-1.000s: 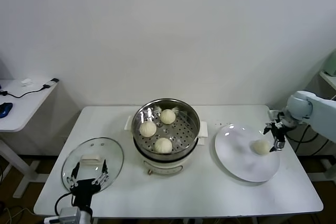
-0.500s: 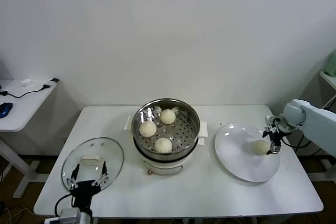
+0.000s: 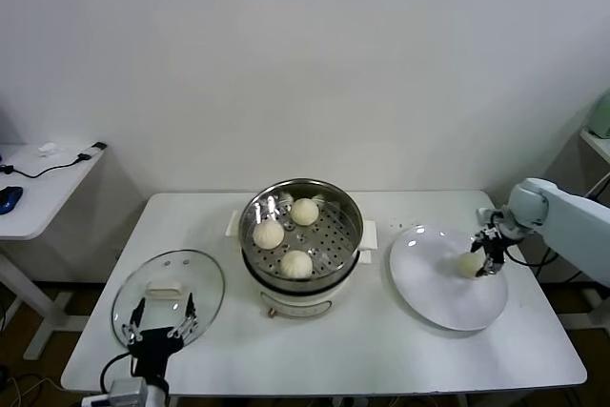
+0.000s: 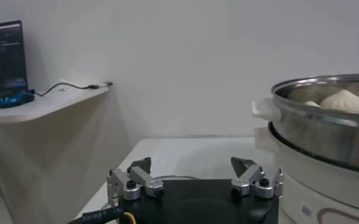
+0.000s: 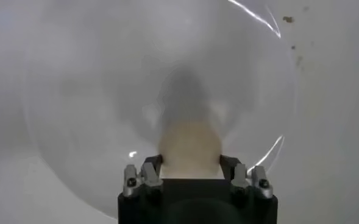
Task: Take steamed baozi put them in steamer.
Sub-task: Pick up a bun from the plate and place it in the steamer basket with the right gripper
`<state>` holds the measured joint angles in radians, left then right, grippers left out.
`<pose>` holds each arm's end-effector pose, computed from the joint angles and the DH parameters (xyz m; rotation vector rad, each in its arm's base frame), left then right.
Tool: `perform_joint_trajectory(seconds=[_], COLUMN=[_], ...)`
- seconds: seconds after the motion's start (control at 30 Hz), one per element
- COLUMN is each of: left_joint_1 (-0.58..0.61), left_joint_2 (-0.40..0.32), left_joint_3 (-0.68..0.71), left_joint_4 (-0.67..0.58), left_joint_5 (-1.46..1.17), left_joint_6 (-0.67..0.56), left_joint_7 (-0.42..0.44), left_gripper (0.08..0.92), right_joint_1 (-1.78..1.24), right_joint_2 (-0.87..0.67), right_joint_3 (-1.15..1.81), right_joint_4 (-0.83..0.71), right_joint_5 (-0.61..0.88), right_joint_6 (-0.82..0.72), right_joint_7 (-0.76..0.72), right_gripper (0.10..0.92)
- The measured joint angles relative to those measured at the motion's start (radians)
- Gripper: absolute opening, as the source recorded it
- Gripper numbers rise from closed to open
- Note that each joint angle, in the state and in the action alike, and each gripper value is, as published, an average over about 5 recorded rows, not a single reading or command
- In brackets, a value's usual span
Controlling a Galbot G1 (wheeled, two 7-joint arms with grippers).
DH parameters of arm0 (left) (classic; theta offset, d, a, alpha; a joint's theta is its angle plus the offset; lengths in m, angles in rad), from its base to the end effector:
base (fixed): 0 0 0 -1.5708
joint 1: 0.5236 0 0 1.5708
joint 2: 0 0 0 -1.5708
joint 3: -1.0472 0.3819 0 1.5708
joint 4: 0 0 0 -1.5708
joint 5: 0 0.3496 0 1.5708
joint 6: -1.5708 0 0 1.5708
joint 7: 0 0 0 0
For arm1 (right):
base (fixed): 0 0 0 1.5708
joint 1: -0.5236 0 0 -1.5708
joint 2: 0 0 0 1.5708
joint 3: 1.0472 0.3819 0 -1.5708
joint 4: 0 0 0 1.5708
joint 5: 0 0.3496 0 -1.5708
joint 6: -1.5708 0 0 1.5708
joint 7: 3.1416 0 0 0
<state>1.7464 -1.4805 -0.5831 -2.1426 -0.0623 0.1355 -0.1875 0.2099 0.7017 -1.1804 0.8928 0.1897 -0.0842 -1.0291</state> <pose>0.1021 0.0348 -0.3346 0.2719 -2.8723 -0.1017 0.5540 -0.2849 -0.2178 1.1169 -1.3903 1.1860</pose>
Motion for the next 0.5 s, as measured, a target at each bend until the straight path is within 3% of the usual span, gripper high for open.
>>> perform_joint_trajectory(seconds=[0.23, 0.5], left_joint_1=[0.009, 0.017], left_joint_2=[0.003, 0.009], left_joint_3=[0.004, 0.002], left_joint_4=[-0.011, -0.022], left_joint_5=[0.003, 0.000], left_joint_6=[0.000, -0.003], left_joint_7=[0.001, 0.002], left_gripper=[0.823, 0.823], right_joint_1=[0.174, 0.515], right_joint_2=[0.002, 0.059], right_joint_3=[-0.109, -0.317], right_joint_4=[0.070, 0.243], right_joint_5=[0.098, 0.315], right_joint_6=[-0.004, -0.059], right_joint_7=[-0.039, -0.053], right_gripper=[0.645, 0.645])
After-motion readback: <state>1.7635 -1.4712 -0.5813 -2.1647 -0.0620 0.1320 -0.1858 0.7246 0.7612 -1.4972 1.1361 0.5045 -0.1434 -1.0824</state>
